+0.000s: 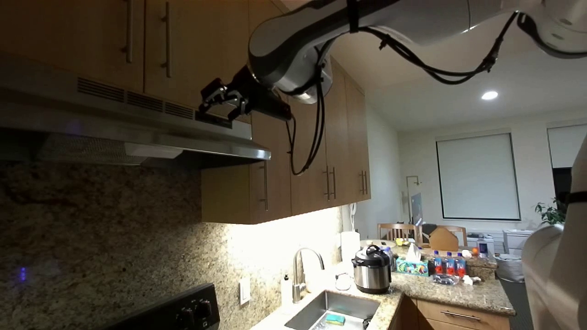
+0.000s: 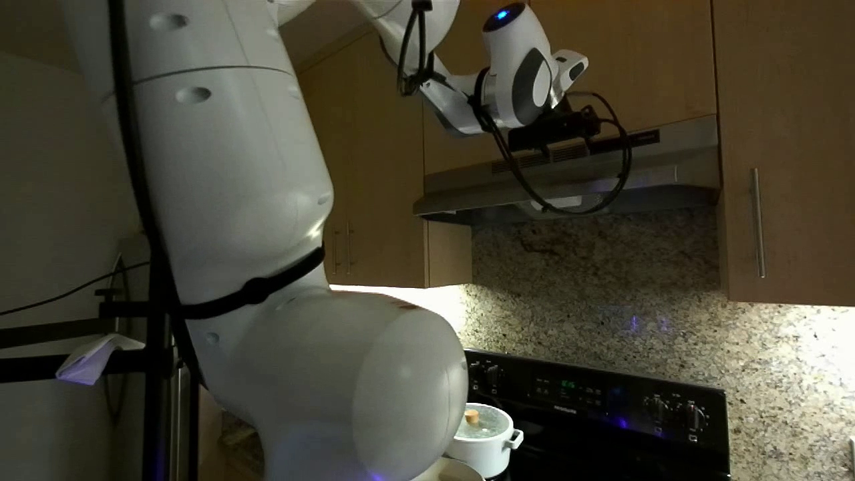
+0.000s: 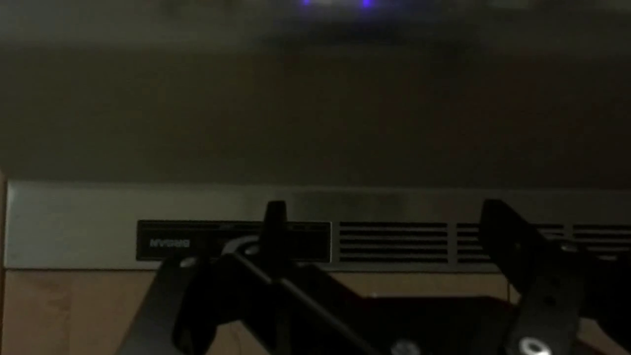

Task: Turn on the overhead light

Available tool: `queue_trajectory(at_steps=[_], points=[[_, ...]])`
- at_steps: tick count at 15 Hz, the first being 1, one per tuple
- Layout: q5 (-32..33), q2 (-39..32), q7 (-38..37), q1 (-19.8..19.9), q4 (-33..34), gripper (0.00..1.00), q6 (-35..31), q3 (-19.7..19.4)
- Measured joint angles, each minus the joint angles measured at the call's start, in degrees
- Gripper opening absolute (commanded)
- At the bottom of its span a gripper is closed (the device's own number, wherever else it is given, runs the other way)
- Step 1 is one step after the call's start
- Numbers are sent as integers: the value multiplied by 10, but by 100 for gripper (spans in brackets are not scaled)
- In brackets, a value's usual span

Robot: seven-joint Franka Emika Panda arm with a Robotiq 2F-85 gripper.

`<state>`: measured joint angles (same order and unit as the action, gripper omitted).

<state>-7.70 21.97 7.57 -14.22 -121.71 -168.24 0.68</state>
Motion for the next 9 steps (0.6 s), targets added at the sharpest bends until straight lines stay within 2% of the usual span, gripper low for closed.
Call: queue_trajectory(at_steps=[5,9], points=[[-96,-25,23,-98,61,100,-6,-80],[-128,-25,33,-145,93,100,19,-135]])
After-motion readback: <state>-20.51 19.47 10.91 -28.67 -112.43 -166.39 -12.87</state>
